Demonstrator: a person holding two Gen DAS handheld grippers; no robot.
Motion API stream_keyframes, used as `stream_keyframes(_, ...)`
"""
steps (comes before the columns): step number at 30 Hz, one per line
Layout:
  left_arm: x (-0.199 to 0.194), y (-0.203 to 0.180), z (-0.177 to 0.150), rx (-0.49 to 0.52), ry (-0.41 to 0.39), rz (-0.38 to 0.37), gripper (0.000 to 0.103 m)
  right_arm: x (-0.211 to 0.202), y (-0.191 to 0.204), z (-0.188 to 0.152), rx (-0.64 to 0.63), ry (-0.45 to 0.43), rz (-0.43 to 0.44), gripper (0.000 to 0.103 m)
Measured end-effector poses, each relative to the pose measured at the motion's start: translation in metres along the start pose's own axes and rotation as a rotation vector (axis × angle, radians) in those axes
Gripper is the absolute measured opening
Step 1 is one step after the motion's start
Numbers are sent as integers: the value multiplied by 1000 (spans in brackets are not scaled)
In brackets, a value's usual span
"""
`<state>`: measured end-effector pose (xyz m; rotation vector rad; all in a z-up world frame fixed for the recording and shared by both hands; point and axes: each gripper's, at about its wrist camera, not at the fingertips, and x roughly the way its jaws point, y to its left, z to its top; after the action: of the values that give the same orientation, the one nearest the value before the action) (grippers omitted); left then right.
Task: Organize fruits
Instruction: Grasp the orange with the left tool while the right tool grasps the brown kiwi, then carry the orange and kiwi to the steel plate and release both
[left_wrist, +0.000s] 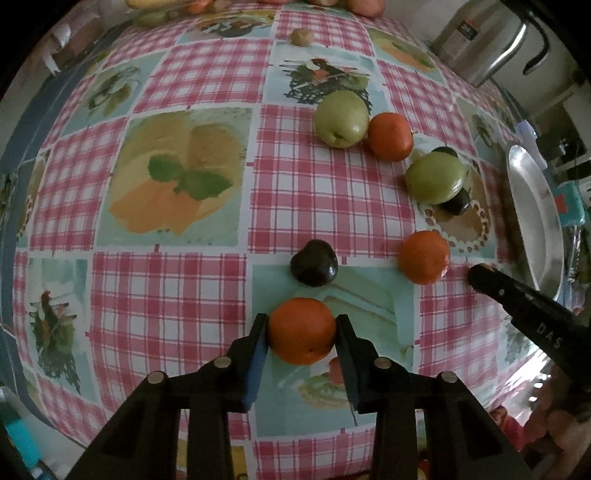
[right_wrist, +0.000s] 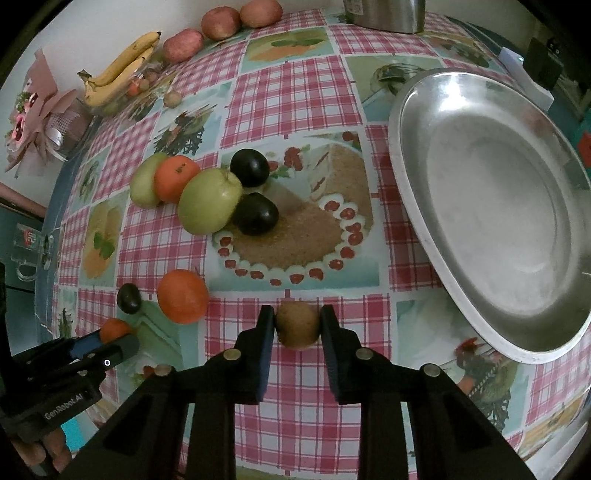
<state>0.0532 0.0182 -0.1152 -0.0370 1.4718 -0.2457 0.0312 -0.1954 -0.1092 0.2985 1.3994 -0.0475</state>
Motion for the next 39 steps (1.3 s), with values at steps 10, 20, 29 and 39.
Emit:
stream_keyframes(10,-35,-13,20,-26,-74,-36,38,-26,0,0,12,-82,34,26)
stream_keyframes(20,-66,-49,70,-69,-179,-115,38,-58,-4,23,66,-179,22,26)
stream_keyframes(29,-66,-61,103,-166,-181,-134,38,-72,-13,52,122,-234,7,26)
stream_keyframes(39,-53,-90,134,-143,-181,-143,38,-66,-40,71,175,-235,-51,26)
